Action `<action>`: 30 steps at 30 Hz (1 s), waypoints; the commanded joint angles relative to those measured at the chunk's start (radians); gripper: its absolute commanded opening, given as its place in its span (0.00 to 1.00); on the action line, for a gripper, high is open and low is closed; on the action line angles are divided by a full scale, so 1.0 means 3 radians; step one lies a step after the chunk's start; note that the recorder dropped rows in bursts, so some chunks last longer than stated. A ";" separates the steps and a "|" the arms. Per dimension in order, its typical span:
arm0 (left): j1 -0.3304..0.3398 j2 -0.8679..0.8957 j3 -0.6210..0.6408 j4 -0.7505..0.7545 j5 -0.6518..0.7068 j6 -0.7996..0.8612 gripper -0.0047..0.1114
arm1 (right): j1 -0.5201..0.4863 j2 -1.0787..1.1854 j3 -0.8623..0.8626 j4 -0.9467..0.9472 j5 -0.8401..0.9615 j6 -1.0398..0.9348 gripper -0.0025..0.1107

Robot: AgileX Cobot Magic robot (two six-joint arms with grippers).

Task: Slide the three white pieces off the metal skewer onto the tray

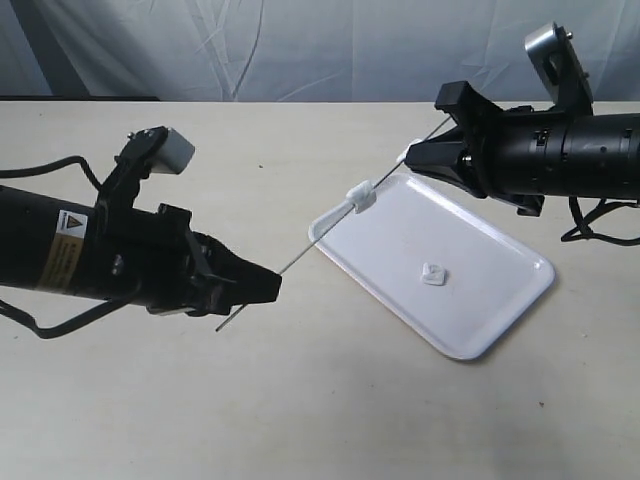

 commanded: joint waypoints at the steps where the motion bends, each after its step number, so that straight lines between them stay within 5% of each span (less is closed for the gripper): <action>1: -0.0002 -0.0028 0.0050 0.0050 -0.0062 -0.0031 0.04 | -0.0006 -0.0014 -0.0031 0.0033 -0.0228 -0.0048 0.02; 30: -0.0002 -0.0044 0.0447 0.0050 0.0253 -0.0030 0.04 | -0.0006 -0.0014 -0.0130 0.0033 -0.0818 -0.0048 0.02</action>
